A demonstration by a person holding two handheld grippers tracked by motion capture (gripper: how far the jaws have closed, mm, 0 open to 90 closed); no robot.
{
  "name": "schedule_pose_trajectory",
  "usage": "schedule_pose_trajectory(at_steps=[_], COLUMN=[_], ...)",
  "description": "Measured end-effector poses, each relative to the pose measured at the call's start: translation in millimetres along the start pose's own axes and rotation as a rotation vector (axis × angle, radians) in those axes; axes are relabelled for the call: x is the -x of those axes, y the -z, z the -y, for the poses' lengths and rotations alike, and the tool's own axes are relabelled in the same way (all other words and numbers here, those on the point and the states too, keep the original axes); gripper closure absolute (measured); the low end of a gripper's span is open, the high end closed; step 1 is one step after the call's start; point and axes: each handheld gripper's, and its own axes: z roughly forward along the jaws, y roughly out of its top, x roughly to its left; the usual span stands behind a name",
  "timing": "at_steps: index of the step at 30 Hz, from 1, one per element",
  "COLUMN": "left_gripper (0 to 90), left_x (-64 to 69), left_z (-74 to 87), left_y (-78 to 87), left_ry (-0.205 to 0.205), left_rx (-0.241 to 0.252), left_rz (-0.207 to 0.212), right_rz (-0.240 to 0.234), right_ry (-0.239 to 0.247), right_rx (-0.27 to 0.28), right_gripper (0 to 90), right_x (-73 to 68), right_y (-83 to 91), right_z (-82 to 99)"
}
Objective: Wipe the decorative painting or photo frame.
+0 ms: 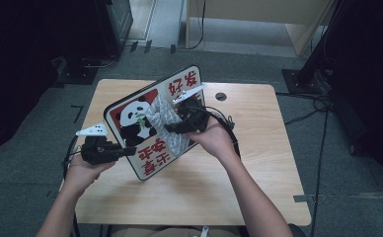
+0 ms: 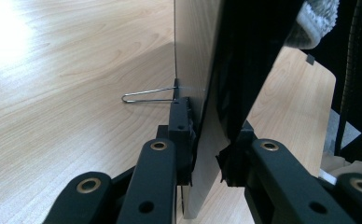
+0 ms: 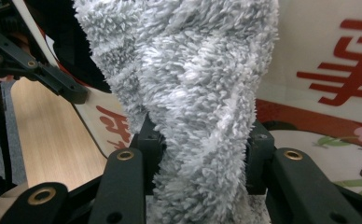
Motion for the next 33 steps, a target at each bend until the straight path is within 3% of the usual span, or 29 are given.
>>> schedule_pose_trajectory(at_steps=[33], left_gripper=[78.4], left_x=[0.5], left_z=[0.1], left_y=[-0.4], left_ry=[0.0], left_rx=[0.002], left_rz=[0.0], right_rz=[-0.019], right_ry=[0.001], right_rx=[-0.034], right_gripper=[61.3], right_x=[6.2], right_y=[-19.7], right_z=[30.4])
